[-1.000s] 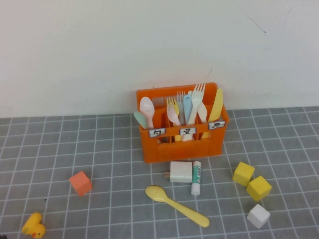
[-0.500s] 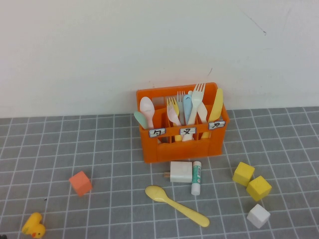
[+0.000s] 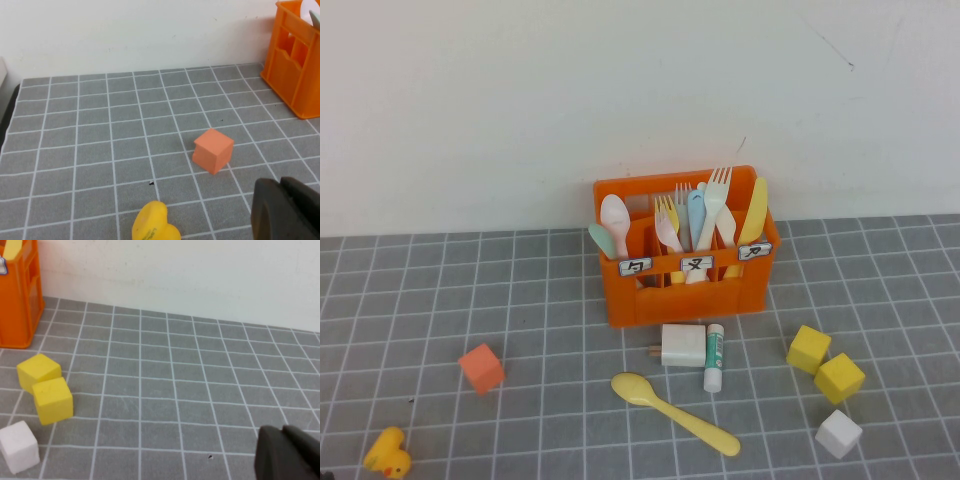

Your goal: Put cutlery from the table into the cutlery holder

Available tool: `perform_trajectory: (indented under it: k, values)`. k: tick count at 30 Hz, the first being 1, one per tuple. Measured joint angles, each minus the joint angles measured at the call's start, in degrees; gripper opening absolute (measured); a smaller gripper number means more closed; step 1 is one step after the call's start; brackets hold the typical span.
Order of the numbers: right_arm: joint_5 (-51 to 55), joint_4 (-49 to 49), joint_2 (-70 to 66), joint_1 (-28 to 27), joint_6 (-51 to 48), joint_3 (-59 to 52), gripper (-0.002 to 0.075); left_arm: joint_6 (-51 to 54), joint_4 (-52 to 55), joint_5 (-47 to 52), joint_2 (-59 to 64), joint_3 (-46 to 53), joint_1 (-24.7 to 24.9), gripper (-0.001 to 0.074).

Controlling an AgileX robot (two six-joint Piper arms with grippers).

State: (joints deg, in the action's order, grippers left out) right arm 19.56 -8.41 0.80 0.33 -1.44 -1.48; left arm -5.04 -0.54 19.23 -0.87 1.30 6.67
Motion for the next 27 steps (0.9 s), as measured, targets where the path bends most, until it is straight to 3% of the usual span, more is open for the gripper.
perform_trajectory:
  k: [8, 16, 20, 23, 27]
  values:
    - [-4.22, -1.56, 0.0, 0.0, 0.0, -0.22, -0.0003, 0.11, 0.0, -5.59, 0.0, 0.37, 0.0, -0.0001]
    - [-30.12, -5.32, 0.0, 0.0, -0.14, -0.22, -0.0003, 0.11, 0.0, -27.51, 0.0, 0.37, 0.0, -0.0001]
    - [-38.28, -5.59, 0.0, 0.0, -0.9, -0.22, -0.0002, 0.11, 0.0, -37.12, 0.0, 0.37, 0.0, -0.0001]
    - [-40.96, -2.55, 0.0, 0.0, -1.13, -0.22, -0.0003, 0.11, 0.0, -42.9, 0.0, 0.37, 0.0, -0.0001]
    - [-41.96, 9.37, 0.0, 0.0, -1.13, -0.22, -0.0003, -1.14, 0.0, -48.71, 0.0, 0.37, 0.0, -0.0001]
